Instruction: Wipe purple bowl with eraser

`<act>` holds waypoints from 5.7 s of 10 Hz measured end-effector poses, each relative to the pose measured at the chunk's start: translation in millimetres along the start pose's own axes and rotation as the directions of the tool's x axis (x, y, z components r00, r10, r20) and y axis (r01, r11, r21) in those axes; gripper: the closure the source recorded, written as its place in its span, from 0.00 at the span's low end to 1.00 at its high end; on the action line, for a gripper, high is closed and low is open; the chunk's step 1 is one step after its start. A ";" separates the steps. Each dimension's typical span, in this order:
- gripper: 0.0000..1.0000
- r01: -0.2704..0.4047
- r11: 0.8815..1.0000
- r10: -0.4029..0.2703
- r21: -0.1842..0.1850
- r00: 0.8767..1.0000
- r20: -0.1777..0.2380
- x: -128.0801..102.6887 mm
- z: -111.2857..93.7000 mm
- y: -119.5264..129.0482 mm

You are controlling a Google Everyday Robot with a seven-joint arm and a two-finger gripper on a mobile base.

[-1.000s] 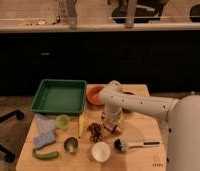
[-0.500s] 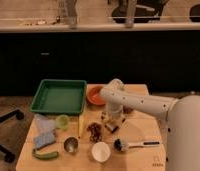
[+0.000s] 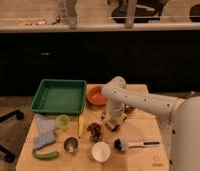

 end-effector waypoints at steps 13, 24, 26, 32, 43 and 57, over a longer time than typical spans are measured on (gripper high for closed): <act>1.00 -0.050 0.998 0.053 0.038 0.995 -0.079 12.4 -46.8 8.9; 1.00 -0.090 0.993 0.098 0.074 0.989 -0.110 76.1 -62.0 -53.1; 1.00 -0.109 0.991 0.118 0.078 0.986 -0.115 93.9 -63.7 -55.3; 1.00 -0.176 0.981 0.185 0.080 0.975 -0.120 144.8 -65.6 -45.1; 1.00 -0.128 0.992 0.129 0.016 0.984 -0.119 122.1 -58.6 -1.9; 1.00 -0.129 0.992 0.130 0.017 0.982 -0.137 160.7 -56.3 -34.7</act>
